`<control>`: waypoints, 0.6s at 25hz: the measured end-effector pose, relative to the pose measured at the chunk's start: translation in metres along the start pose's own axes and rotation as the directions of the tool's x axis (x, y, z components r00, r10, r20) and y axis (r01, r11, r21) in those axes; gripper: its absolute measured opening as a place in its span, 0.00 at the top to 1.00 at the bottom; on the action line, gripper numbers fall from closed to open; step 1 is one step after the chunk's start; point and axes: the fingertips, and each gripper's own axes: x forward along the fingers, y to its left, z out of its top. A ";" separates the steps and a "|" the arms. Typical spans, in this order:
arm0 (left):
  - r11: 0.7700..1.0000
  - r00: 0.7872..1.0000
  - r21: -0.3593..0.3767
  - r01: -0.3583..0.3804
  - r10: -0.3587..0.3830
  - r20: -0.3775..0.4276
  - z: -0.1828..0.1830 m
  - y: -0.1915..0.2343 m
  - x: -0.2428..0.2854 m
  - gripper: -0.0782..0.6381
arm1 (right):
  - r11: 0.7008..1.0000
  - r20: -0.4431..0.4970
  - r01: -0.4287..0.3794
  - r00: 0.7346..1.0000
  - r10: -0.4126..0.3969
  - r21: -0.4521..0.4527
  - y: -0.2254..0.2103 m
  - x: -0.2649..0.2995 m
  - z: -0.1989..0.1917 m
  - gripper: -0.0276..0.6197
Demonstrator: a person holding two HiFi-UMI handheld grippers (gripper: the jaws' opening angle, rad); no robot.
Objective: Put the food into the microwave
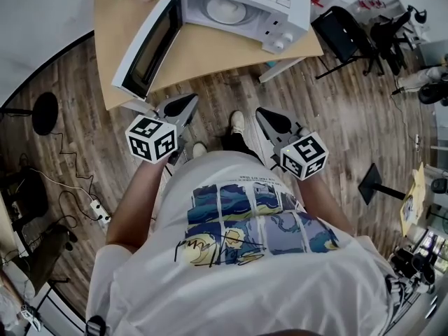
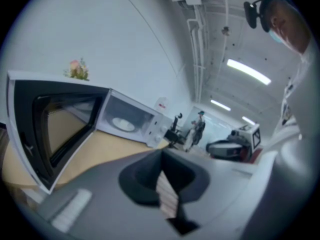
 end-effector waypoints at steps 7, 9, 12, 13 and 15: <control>1.000 1.000 -0.003 0.002 -0.003 -0.006 -0.004 0.001 -0.004 0.88 | 1.000 -0.004 -0.009 1.000 0.009 -0.014 0.006 0.004 0.001 0.95; 1.000 1.000 -0.005 0.005 -0.005 -0.009 -0.006 0.000 -0.005 0.88 | 1.000 -0.006 -0.009 1.000 0.009 -0.018 0.007 0.004 0.001 0.95; 1.000 1.000 -0.006 0.008 -0.008 -0.013 -0.008 -0.001 -0.006 0.88 | 1.000 -0.009 -0.009 1.000 0.008 -0.022 0.008 0.004 0.001 0.95; 1.000 1.000 -0.005 0.010 -0.010 -0.014 -0.008 -0.001 -0.006 0.88 | 1.000 -0.009 -0.008 1.000 0.008 -0.023 0.009 0.004 0.001 0.95; 1.000 1.000 -0.004 0.012 -0.012 -0.017 -0.008 -0.002 -0.006 0.88 | 1.000 -0.009 -0.007 1.000 0.007 -0.023 0.009 0.003 0.000 0.95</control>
